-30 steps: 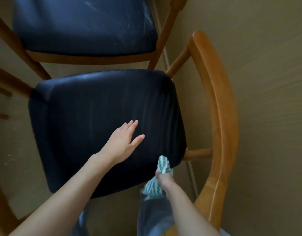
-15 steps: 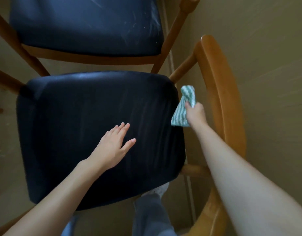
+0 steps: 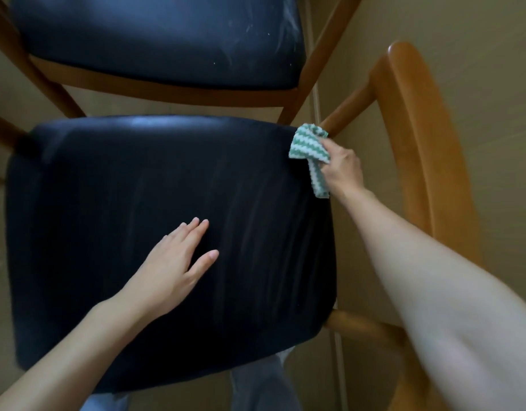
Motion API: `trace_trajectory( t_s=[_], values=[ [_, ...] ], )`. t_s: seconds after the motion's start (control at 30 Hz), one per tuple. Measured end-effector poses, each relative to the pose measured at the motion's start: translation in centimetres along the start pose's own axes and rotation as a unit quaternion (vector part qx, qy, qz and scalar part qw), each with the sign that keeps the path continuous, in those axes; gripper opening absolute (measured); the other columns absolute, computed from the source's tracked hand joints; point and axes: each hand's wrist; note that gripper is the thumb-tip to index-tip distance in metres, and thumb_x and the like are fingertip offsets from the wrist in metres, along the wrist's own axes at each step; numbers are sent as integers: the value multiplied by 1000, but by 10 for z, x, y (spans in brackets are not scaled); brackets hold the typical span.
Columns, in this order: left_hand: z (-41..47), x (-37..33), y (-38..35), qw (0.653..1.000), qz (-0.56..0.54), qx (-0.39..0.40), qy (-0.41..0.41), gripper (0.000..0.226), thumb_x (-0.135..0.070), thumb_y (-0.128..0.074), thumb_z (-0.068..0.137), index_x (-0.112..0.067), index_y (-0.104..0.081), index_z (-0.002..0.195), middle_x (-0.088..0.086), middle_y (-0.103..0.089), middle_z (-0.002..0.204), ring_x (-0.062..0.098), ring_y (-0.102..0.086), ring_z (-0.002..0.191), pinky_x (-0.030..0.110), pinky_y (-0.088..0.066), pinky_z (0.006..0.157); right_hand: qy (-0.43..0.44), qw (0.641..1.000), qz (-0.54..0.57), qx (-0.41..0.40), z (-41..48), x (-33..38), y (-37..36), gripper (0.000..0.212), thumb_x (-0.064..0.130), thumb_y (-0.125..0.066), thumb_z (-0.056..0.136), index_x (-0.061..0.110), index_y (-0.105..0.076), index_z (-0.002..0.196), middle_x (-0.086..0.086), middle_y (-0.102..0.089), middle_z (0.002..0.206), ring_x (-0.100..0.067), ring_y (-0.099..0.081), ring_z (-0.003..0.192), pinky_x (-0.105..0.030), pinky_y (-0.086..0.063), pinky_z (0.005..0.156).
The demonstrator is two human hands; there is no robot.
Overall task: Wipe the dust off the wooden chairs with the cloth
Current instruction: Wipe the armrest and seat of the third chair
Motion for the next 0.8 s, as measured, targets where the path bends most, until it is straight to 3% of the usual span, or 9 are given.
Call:
trace_trajectory(
  t_s=[0.17,0.27,0.3,0.4,0.47,0.57,0.63,0.73,0.8],
  values=[
    [-2,1,7,1000,-16,-18,-6,60,-41,-37,96,-27,-13,149,-11,-8,157,2,0,143,15,1,108,86,989,102,-71,17,14,11,44,21,-54,92,23,-51,136,-3,-60,130,-22,-56,117,-36,-45,97],
    [-1,3,10,1000,-14,-23,-9,59,-41,-37,96,-27,-13,149,-11,-8,157,1,1,143,13,2,106,183,977,39,-107,22,20,10,49,11,-57,88,16,-51,136,-9,-52,138,-24,-49,127,-38,-38,104],
    [-1,4,10,1000,-13,-23,-9,59,-41,-37,96,-27,-13,149,-11,-8,157,2,1,143,13,2,106,192,978,-8,-84,21,19,6,52,7,-56,86,17,-49,137,-10,-47,142,-25,-44,132,-37,-33,105],
    [0,5,10,1000,-13,-21,-5,59,-42,-36,96,-28,-13,149,-12,-7,157,1,1,143,13,2,107,140,983,-58,103,12,13,-14,58,7,-52,93,26,-35,145,-1,-22,156,-21,-16,145,-34,-15,115],
    [0,6,9,1000,-12,-17,-5,60,-42,-35,96,-28,-12,149,-12,-7,157,1,1,143,14,2,108,89,985,52,141,5,12,-23,53,15,-50,97,29,-33,145,3,-15,158,-17,-6,146,-32,-8,116],
    [0,6,8,1000,-15,-14,-3,59,-42,-35,96,-27,-13,149,-10,-8,157,2,0,143,15,1,109,7,976,178,122,6,13,-22,47,26,-51,97,26,-39,143,1,-25,155,-16,-17,144,-34,-14,118],
    [0,3,8,1000,-18,-13,-3,59,-42,-35,97,-26,-13,149,-10,-8,157,4,0,143,18,-1,112,-35,974,175,138,12,12,-15,49,34,-51,96,28,-37,144,-2,-35,151,-19,-32,138,-32,-26,112],
    [-3,-1,11,1000,-24,-15,-9,59,-41,-35,97,-26,-14,150,-9,-9,157,4,-1,144,20,-2,113,-63,977,130,159,13,10,-8,48,42,-47,96,23,-45,140,-6,-51,138,-24,-49,123,-27,-38,91],
    [-4,-4,15,999,-29,-15,-7,59,-41,-35,97,-25,-15,150,-9,-10,157,4,-2,144,20,-2,113,-82,977,117,157,7,11,-8,50,42,-46,96,21,-43,141,-9,-49,139,-28,-48,124,-30,-38,94]
  ],
)
Point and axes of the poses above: each hand's wrist, its own z-axis towards the middle knuckle, its own y-axis out of the back of the hand, x = y × z
